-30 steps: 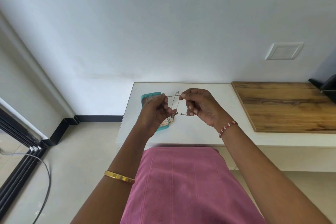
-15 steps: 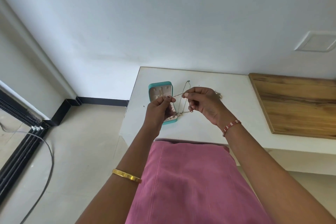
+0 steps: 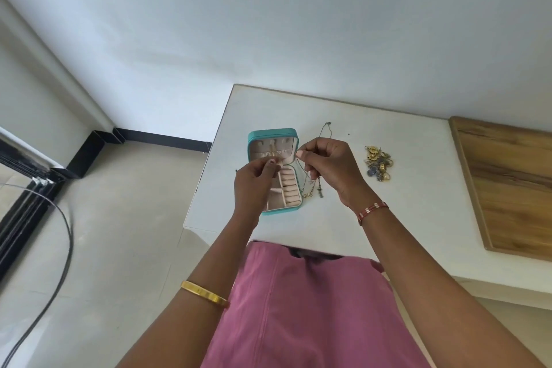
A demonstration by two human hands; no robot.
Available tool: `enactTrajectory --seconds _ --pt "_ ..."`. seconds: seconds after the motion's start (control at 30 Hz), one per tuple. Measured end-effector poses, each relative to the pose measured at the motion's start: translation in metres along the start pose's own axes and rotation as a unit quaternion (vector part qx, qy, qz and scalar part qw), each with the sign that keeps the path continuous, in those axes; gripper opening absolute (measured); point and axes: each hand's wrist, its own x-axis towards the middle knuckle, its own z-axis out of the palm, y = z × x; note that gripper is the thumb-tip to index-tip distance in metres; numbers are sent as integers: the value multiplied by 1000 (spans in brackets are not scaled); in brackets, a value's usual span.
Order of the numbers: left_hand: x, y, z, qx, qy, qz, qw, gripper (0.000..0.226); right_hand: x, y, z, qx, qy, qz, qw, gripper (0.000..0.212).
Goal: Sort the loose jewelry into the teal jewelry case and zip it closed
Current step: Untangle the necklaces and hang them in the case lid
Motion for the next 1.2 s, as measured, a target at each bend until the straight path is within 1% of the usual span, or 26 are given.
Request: enactTrajectory --seconds 0.07,0.17,0.23,0.27,0.37,0.43,0.5,0.57,0.63,0.77,0.93,1.0,1.03,1.13,1.2 --pt "13 -3 -2 27 53 25 998 15 12 6 3 -21 -2 1 1000 9" --pt "27 -5 -5 51 122 75 988 11 26 14 7 -37 0 1 999 14" --pt "36 -7 -7 57 148 113 981 7 36 19 11 -47 8 -6 999 18" --pt "41 -8 -8 58 150 130 978 11 39 21 12 -51 14 -10 999 19" --pt "57 -12 -11 72 108 154 980 33 49 24 20 -45 26 -19 998 17" --pt "64 -12 -10 81 61 147 984 40 54 24 24 -42 35 -29 998 15" --pt "70 -13 -9 87 22 137 986 38 57 23 27 -45 47 -48 997 11" --pt "74 -15 -8 96 6 140 985 36 61 22 30 -49 59 -61 995 6" --pt "78 -17 -8 112 8 150 982 33 63 22 32 -50 67 -66 994 4" --pt "82 -16 -6 95 17 129 987 19 67 24 35 -70 60 -73 993 4" --pt "87 -12 -3 83 29 127 988 19 74 27 37 -140 67 -101 983 5" --pt "89 -12 -3 80 30 124 989 18 77 29 38 -192 80 -137 968 5" --pt "89 -13 -4 79 32 124 989 18 78 32 39 -230 87 -165 955 5" --pt "91 -14 -4 79 36 128 988 17 81 38 40 -347 109 -252 897 8" --pt "91 -15 -4 82 41 127 988 18 83 42 41 -401 132 -292 858 9"
